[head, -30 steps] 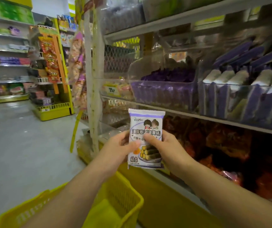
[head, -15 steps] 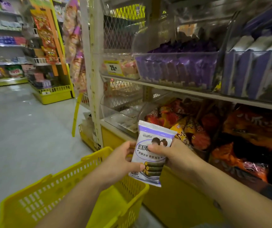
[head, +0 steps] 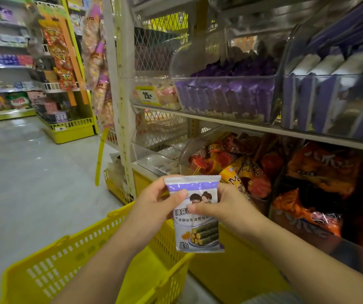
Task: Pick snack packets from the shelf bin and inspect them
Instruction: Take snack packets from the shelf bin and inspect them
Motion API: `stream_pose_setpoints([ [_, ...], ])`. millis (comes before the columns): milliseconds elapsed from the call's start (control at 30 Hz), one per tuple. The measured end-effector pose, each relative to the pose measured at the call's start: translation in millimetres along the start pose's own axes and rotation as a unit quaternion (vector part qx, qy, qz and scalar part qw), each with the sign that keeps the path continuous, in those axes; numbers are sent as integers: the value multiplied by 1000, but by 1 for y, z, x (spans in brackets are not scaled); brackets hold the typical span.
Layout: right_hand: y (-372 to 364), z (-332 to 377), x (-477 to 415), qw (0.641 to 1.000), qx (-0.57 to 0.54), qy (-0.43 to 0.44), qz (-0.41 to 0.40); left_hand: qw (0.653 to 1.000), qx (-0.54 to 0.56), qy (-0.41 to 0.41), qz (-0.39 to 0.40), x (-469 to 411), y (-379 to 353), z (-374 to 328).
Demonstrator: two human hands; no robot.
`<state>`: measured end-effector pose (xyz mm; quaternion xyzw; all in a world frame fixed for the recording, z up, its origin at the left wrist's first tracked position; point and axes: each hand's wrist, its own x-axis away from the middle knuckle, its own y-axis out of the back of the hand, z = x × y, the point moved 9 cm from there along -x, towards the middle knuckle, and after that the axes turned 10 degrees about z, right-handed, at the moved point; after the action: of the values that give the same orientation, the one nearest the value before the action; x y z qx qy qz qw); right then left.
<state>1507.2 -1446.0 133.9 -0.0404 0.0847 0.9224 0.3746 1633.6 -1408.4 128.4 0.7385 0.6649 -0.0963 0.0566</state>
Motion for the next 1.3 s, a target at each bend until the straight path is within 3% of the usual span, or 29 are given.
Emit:
stream_pose_setpoints([
  [167, -11, 2, 0, 999, -28, -10, 30, 998, 58, 1, -40, 5, 12, -3],
  [300, -24, -6, 6, 991, -40, -79, 103, 987, 141, 6, -81, 8, 25, -4],
  [400, -27, -10, 7, 987, -59, -103, 105, 982, 161, 35, -88, 9, 26, 0],
  [467, -25, -12, 6, 986, -101, -112, 77, 981, 169, 74, -67, 9, 21, 5],
  [633, -11, -16, 6, 980, -147, -137, 10, 974, 108, 187, 70, 17, -8, 20],
  [767, -11, -27, 10, 966, -164, -197, 17, 972, 107, 205, 45, 16, -7, 26],
  [933, -18, -16, 10, 967, -180, -156, 91, 974, 124, 188, -26, 14, 8, 26],
  [1167, -10, -10, 6, 981, -146, -114, 55, 990, 88, 85, -63, 9, 16, 10],
  [1300, -5, -8, 6, 982, -159, -95, 31, 996, 42, 68, 30, 9, 0, 5],
])
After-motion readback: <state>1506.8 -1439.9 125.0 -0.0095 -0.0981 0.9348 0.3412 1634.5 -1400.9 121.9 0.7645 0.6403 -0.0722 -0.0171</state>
